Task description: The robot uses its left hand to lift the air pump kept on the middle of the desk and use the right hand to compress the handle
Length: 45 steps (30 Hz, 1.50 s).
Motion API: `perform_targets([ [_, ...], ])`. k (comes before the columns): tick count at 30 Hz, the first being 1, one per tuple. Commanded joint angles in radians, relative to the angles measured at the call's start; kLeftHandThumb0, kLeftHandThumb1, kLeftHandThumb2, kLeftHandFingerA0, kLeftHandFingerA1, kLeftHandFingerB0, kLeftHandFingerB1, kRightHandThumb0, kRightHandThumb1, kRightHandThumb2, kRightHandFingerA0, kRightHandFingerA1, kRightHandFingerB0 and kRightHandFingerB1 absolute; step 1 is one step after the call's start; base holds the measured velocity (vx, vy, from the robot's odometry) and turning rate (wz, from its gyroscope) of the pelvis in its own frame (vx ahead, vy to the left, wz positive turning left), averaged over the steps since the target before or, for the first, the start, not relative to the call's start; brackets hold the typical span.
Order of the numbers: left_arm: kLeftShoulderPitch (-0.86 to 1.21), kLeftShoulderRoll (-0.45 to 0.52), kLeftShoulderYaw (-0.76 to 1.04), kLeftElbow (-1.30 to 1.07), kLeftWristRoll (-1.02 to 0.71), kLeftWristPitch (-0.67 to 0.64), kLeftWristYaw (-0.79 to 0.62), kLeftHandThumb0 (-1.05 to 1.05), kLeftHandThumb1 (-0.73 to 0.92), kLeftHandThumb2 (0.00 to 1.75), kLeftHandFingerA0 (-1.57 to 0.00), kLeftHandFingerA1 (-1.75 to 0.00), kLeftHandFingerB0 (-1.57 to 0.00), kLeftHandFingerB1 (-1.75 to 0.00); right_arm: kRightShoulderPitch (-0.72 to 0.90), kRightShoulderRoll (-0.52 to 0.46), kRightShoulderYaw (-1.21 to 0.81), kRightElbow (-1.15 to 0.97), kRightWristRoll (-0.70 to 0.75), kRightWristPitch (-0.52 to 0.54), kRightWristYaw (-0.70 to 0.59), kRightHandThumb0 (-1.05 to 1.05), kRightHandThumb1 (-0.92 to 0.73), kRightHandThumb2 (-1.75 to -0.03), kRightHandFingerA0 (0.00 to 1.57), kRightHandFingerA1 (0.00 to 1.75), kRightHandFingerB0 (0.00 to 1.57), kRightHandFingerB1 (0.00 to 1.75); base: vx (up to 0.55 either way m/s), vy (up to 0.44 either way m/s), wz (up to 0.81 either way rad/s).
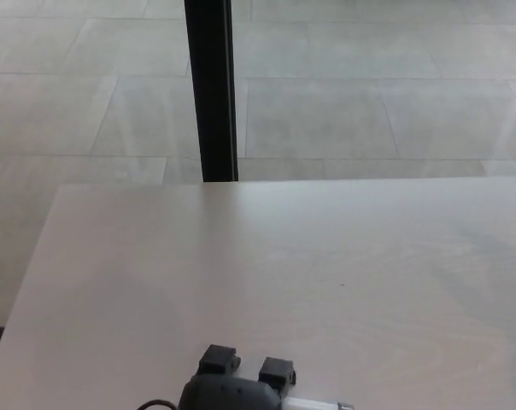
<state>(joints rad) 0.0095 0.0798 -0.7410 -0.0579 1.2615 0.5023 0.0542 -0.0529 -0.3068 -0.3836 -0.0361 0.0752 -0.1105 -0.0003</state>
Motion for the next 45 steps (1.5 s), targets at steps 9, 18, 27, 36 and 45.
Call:
perform_targets([
  [9, -0.016, -0.025, 0.094, 0.063, -0.138, -0.101, 0.049, -0.12, 0.53, 1.11, -0.94, -1.75, -0.84, -1.09, -0.022, 0.038, -0.037, -0.079, 0.015, 0.093, -0.067, -0.54, -0.75, -0.63, 0.51, 0.50, 0.62, 0.43, 0.00, 0.000, 0.00],
  [18, -0.007, -0.025, 0.074, 0.114, -0.136, -0.127, 0.097, -0.16, 0.53, 1.12, -0.89, -1.75, -0.82, -1.28, -0.031, 0.023, -0.032, -0.067, -0.032, 0.071, -0.091, -0.54, -0.75, -0.63, 0.53, 0.57, 0.66, 0.44, 0.00, 0.000, 0.00],
  [27, 0.000, -0.018, 0.102, 0.130, -0.206, -0.182, 0.120, -0.16, 0.55, 1.10, -0.89, -1.75, -0.73, -1.48, -0.011, 0.036, -0.023, -0.050, 0.002, 0.084, -0.058, -0.57, -0.76, -0.62, 0.50, 0.47, 0.59, 0.42, 0.00, 0.000, 0.00],
  [36, -0.136, -0.054, 0.336, 0.032, -0.424, -0.275, 0.126, -0.14, 0.53, 1.13, -1.16, -1.45, -0.90, -1.26, -0.029, -0.028, 0.059, -0.020, 0.038, 0.219, 0.085, -0.82, -0.75, -0.82, 0.37, 0.52, 0.34, 0.40, 0.00, 0.000, 0.00],
  [45, -0.287, -0.087, 0.465, 0.043, -0.514, -0.297, 0.127, -0.06, 0.54, 1.23, -0.88, -1.75, -0.70, -1.75, -0.112, -0.029, 0.119, -0.002, 0.042, 0.295, 0.107, -0.84, -0.92, -0.76, 0.31, 0.45, 0.27, 0.35, 0.00, 0.000, 0.00],
])
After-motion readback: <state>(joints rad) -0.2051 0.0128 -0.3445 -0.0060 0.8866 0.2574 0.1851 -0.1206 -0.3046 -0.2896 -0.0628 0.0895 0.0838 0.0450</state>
